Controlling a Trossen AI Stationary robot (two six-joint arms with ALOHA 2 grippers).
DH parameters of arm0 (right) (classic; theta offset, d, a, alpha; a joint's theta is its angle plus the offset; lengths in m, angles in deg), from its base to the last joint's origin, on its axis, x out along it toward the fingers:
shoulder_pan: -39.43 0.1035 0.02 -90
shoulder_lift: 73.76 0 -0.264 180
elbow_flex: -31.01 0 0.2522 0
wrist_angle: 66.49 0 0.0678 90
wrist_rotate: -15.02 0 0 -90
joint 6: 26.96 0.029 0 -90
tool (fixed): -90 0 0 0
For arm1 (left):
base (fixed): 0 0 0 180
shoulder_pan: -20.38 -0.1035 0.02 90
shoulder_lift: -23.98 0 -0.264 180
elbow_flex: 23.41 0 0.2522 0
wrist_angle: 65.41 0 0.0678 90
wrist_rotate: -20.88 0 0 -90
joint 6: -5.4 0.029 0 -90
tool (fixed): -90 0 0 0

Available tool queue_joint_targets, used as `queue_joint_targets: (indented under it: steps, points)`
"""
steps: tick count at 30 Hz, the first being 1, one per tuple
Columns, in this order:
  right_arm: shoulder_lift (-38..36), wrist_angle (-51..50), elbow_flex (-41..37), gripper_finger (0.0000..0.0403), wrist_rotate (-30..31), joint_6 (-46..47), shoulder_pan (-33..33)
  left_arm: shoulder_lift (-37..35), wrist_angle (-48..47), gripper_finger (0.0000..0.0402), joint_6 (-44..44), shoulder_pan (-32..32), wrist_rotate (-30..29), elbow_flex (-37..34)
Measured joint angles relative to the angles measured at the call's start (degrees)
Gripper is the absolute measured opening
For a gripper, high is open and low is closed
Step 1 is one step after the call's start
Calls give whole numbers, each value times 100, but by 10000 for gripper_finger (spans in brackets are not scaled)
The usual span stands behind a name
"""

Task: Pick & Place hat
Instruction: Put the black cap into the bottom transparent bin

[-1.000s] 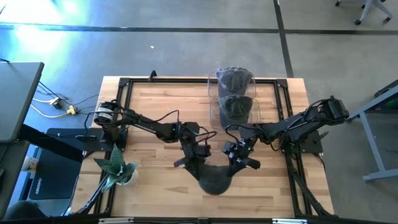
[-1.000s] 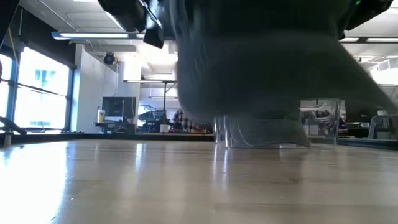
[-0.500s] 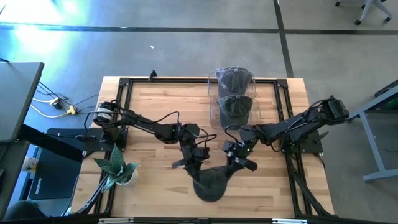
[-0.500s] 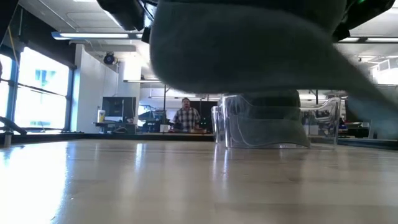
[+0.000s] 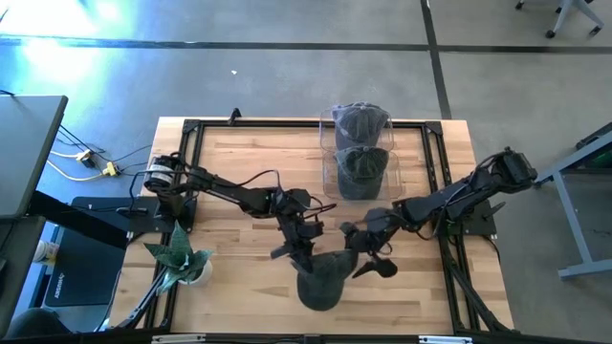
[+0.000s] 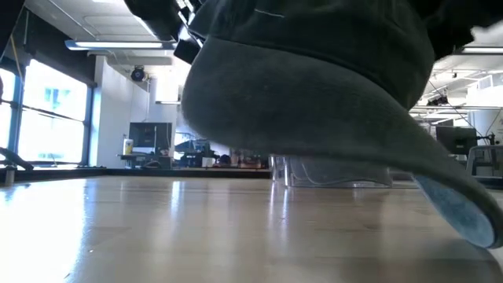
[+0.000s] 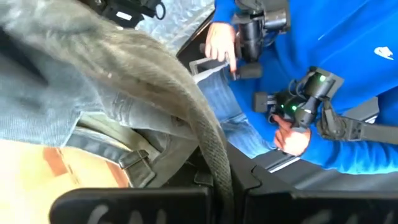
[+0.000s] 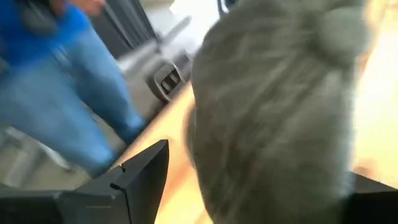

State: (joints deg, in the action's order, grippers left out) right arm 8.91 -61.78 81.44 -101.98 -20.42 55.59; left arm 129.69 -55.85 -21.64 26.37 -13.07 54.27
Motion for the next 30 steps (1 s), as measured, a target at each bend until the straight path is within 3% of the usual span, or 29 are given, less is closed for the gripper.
queue_joint_targets:
  steps: [3,8,13,20,24,30]
  points:
    - [120,-170,0,268,430,-540,132,0,3,1,-15,-54,-9,0]
    - [421,-195,-4,234,311,-661,311,-9,-191,1,-38,-152,113,0]
    - [431,-357,-2,153,-30,-587,450,-13,-634,0,86,-203,240,0]
    - [411,-281,17,17,-1254,180,461,-13,-997,0,395,-188,205,10]
    - [387,-199,22,20,-1800,243,387,-13,-970,0,435,-187,199,15]
    - [387,2,-2,9,-2026,-167,122,-15,-948,2,276,-173,10,5]
